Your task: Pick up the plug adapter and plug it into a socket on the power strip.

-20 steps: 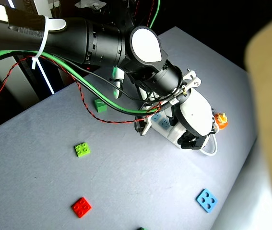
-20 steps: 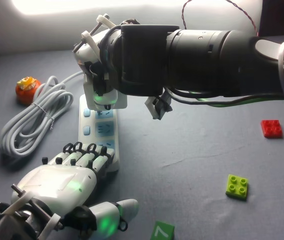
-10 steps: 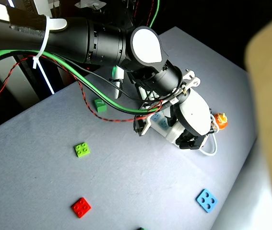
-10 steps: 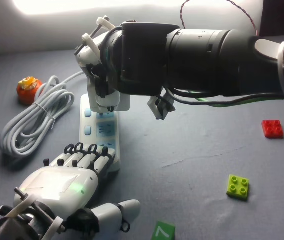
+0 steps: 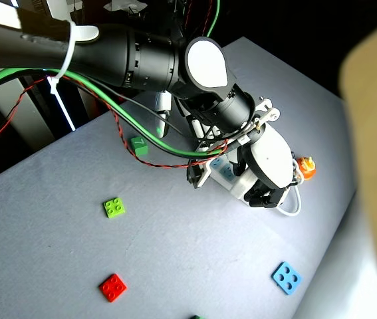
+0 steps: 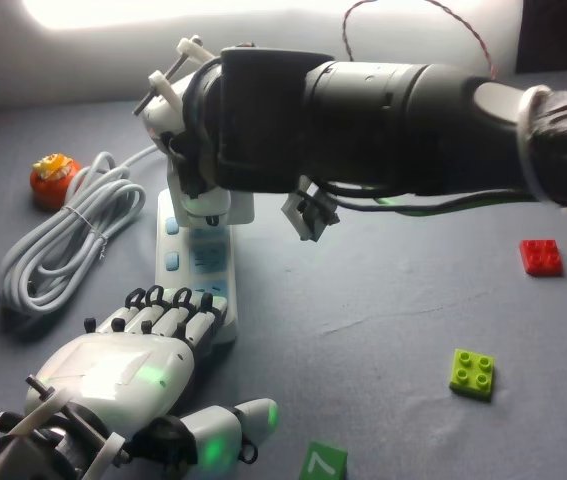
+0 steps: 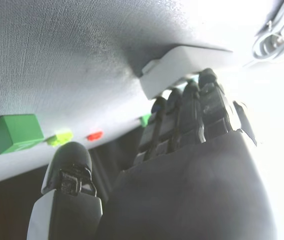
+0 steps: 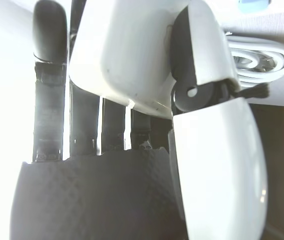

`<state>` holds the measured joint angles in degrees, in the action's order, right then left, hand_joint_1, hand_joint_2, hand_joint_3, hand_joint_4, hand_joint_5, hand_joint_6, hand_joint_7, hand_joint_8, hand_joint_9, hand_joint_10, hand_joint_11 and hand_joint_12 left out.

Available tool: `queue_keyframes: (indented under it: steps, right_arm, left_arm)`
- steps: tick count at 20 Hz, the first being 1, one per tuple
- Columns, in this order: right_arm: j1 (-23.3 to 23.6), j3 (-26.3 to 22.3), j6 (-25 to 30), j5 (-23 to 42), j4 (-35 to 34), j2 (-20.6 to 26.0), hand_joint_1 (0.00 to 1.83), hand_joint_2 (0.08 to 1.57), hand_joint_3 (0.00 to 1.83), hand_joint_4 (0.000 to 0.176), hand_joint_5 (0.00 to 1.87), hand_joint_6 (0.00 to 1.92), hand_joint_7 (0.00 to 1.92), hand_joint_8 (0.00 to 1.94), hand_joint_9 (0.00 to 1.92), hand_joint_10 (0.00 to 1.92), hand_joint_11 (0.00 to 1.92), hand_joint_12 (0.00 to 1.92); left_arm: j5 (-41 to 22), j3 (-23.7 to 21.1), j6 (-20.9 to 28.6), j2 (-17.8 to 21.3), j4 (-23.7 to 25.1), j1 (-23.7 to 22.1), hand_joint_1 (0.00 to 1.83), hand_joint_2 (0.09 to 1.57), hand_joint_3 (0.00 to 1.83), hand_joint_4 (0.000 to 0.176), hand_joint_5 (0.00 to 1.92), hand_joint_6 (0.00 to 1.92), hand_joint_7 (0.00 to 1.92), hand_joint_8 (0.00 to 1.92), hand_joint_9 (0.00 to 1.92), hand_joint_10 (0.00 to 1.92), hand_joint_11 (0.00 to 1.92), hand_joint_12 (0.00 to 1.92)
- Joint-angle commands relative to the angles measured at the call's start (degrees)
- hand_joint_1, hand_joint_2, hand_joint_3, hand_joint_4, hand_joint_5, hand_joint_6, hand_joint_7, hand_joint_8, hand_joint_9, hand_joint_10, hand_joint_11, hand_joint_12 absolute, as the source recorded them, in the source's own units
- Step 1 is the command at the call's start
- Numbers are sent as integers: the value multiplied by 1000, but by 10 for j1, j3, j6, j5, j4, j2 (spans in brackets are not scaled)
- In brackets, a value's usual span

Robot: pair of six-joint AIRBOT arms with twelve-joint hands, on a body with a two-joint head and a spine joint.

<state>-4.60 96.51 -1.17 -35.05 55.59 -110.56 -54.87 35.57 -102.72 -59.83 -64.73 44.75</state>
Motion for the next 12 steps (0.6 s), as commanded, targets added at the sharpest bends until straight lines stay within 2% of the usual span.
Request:
queue_keyframes:
  steps: [1, 4, 8, 10, 12]
  right_arm:
    - [0, -1, 4, 30, 18, -5, 1249, 1102, 2, 0, 875, 1050, 1142, 820, 1280, 3, 759, 1142]
    - [-15, -1, 10, 29, 18, -17, 1237, 1091, 0, 0, 949, 989, 1127, 801, 1278, 1, 765, 1153]
    - [-31, -6, 8, 37, 17, -17, 1247, 1120, 1, 0, 821, 1127, 1118, 862, 1267, 3, 748, 1167]
    - [-30, -8, 9, 43, 17, -13, 1245, 1102, 0, 0, 885, 1056, 1140, 807, 1278, 9, 757, 1165]
    - [-28, -13, 16, 49, 17, -6, 1249, 1101, 0, 0, 877, 1067, 1152, 787, 1282, 11, 766, 1165]
  left_arm:
    - [-10, -2, 3, -3, 17, 1, 33, 1257, 0, 0, 60, 6, 48, 6, 21, 6, 14, 7]
    - [-10, -2, 3, -3, 17, -2, 14, 1263, 2, 0, 66, 6, 55, 7, 30, 7, 30, 16]
    - [-10, -1, 2, -3, 17, -5, 44, 1259, 1, 0, 58, 2, 44, 0, 16, 0, 6, 9]
    - [-10, -1, 2, -3, 17, -5, 28, 1258, 1, 0, 59, 1, 45, 0, 20, 1, 11, 13]
    - [-10, -1, 3, -3, 17, -5, 26, 1267, 4, 0, 38, 0, 24, 0, 1, 0, 0, 0]
